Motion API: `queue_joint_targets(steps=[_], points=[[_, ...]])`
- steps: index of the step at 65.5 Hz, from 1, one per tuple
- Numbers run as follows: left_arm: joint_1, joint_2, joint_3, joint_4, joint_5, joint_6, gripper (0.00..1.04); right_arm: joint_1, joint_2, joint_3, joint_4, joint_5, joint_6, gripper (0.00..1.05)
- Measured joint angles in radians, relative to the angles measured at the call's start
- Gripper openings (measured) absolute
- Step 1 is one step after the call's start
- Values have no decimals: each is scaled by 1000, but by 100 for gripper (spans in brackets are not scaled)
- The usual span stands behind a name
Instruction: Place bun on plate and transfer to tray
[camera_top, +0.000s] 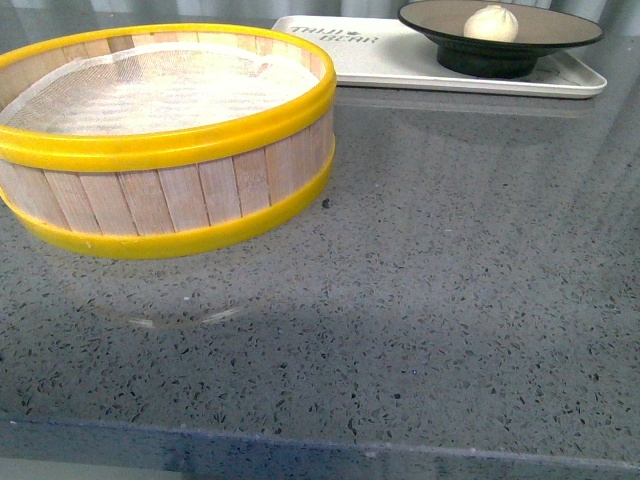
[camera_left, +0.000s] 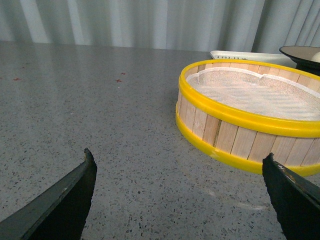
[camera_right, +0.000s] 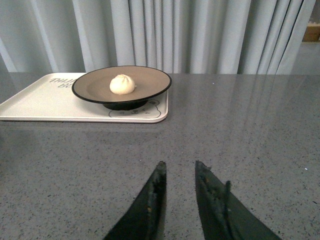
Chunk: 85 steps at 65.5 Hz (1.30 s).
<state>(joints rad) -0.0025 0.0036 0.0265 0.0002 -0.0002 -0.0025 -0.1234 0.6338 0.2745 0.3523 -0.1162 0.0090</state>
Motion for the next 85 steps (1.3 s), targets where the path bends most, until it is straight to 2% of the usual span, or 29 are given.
queue_joint_targets(steps=[6,9,15,20,85], points=[[0,0,0,0,0,0,98,18,-35,-39,5,13,-3,1],[0,0,0,0,0,0,98,26,-50,-58,5,20,-5,2],[0,0,0,0,0,0,98,91,-86,-94,5,111,-6,2],[0,0,0,0,0,0,98,119,-126,-127,3,111,-6,2],[0,0,0,0,0,0,98,121,-447,-270,-160,116,-6,2]])
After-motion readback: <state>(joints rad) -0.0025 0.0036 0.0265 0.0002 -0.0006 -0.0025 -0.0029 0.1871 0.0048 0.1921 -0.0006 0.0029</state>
